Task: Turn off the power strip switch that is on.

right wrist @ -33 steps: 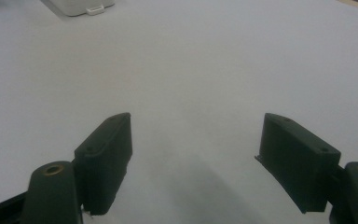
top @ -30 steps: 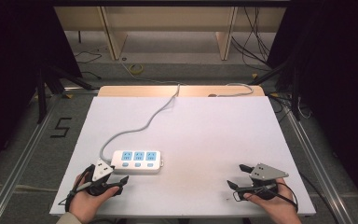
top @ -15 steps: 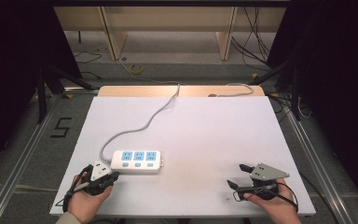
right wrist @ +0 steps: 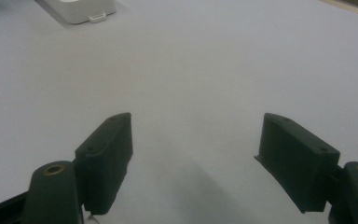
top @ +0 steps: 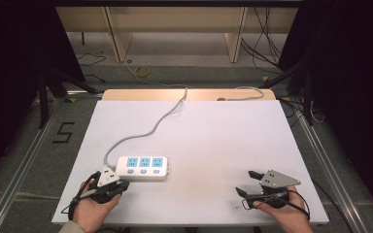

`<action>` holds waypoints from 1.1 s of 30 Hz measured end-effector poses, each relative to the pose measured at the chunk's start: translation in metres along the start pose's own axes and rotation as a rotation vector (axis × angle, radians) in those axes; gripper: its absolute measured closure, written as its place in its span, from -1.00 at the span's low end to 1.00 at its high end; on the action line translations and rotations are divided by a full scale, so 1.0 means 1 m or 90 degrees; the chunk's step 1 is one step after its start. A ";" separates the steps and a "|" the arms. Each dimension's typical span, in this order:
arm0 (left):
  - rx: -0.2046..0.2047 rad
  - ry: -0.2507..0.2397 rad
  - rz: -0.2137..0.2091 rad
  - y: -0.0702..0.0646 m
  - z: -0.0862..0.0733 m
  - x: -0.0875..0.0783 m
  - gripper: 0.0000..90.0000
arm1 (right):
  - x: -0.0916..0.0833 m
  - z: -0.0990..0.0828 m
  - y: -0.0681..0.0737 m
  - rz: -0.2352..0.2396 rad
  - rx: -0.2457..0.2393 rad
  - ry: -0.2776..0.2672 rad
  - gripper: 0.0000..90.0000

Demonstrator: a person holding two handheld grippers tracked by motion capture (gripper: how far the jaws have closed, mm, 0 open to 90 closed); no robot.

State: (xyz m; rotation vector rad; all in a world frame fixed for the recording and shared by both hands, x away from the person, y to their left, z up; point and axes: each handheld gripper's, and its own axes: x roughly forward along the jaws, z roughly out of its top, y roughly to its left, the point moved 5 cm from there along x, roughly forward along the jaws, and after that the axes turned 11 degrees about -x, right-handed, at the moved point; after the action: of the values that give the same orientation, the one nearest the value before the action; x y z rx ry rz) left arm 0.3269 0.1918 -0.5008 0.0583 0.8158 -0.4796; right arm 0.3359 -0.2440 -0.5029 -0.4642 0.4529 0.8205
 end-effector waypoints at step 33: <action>0.017 0.009 -0.001 -0.003 0.020 0.003 0.99 | 0.005 0.006 -0.001 0.010 -0.001 -0.002 -0.39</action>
State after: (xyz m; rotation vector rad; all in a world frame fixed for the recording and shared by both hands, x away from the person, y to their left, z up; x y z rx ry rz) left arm 0.3412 0.1830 -0.4890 0.0856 0.8229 -0.4913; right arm 0.3405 -0.2386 -0.5009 -0.4609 0.4534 0.8363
